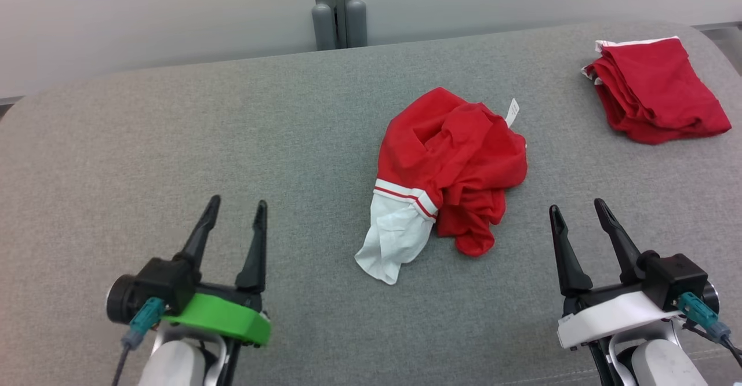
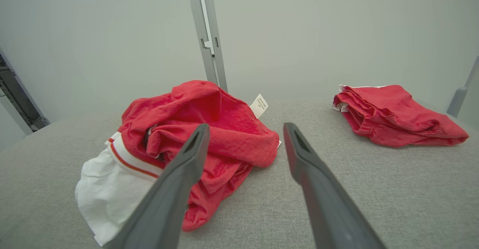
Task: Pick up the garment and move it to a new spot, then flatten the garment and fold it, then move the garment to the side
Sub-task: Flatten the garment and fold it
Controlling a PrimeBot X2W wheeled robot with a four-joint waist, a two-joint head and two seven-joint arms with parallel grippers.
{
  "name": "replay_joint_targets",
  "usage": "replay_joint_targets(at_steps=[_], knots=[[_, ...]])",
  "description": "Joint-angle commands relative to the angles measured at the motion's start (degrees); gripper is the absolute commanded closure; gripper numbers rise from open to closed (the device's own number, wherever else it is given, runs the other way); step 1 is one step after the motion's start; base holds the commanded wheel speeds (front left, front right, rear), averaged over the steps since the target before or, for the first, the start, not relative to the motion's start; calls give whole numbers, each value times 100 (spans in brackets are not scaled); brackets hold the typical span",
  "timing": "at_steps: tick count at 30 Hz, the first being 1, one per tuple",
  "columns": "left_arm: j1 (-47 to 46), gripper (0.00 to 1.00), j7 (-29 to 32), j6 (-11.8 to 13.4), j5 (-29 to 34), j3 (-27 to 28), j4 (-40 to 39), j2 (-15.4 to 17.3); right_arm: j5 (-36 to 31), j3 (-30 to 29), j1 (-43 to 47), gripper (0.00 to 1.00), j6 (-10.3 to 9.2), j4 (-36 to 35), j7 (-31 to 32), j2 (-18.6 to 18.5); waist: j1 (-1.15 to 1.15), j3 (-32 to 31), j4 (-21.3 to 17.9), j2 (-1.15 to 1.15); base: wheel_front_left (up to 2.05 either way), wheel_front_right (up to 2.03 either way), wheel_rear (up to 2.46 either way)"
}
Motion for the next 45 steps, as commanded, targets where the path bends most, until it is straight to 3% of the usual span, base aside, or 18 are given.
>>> replay_joint_targets(at_steps=[1, 9, 20, 21, 22, 23, 24, 29, 45], knots=[[-208, 0, -1, -19, 5, -198, 109, 30, 8, 7, -91, 0, -4, -5, -18, 7, 0, 162, -152, 0, 0, 0, 0], [-874, 0, 0, -19, -166, -1356, 806, 115, 23, -24, -264, 0, -4, -27, -18, 78, 0, 577, -622, 0, 0, 0, 0], [-1257, 0, -1, -19, -515, -2179, 1912, 110, 47, -26, -406, 0, -4, -23, -18, 134, 0, 921, -1085, 0, 0, 0, 0], [-1286, 8, -1, -19, -560, -2196, 1982, 96, 48, -25, -410, 0, -4, -21, -18, 132, 0, 923, -1101, 0, 0, 0, 0], [-1316, 54, -1, -19, -599, -2223, 2063, 84, 51, -26, -408, 0, -4, -14, -18, 126, 0, 920, -1115, 0, 0, 0, 0], [-1335, 65, -1, -19, -626, -2239, 2105, 79, 52, -29, -408, 0, -4, -8, -18, 122, 0, 917, -1120, 0, 0, 0, 0], [-1344, 100, -1, -19, -672, -2242, 2141, 72, 51, -33, -401, 0, -4, -5, -18, 117, 0, 907, -1124, 0, 0, 0, 0], [-1432, 100, 0, -19, -714, -2081, 2120, 121, 22, -93, -351, 0, -4, -2, -18, 93, 0, 842, -1034, 0, 0, 0, 0], [-1051, 100, -1, 204, -423, -449, 977, 714, 41, -134, -223, 0, -4, 69, -18, 125, 0, 519, -446, 0, 0, 0, 0]])
